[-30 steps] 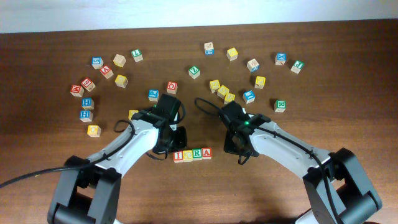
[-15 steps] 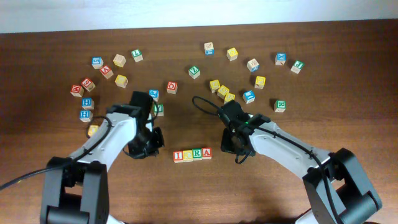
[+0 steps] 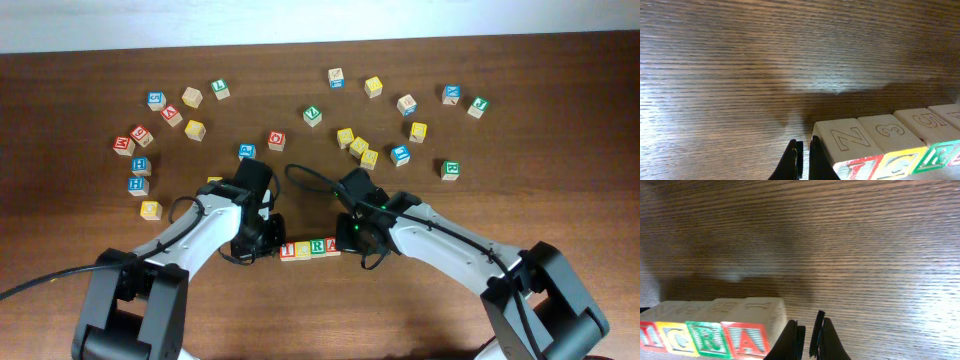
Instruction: Spell out ICRA
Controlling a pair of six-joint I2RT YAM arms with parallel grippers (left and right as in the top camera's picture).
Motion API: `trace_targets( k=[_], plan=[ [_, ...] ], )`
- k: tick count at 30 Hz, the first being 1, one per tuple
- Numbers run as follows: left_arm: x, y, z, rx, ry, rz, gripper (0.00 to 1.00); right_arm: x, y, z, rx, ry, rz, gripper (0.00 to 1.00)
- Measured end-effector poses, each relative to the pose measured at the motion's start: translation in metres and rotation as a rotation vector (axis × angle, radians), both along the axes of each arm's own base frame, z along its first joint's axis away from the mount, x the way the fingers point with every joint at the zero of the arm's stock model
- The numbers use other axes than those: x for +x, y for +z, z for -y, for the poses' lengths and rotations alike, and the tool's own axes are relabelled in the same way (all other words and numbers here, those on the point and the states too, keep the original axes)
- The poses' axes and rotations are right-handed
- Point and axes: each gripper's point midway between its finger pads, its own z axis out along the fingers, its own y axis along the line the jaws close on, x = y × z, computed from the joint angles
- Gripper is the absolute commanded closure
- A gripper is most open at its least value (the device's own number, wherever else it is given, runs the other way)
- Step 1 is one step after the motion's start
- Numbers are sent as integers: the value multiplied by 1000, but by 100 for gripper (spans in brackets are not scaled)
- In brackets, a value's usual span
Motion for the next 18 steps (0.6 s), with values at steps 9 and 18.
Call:
trace_targets(
  k=[9,18],
  plan=[
    [3,1,6,-32,-1,9,100,-2,1,-4,24,7,-13,96],
    [4,2,6,-34,-1,12,100,-4,-1,3,-16,-2,-14,96]
  ],
)
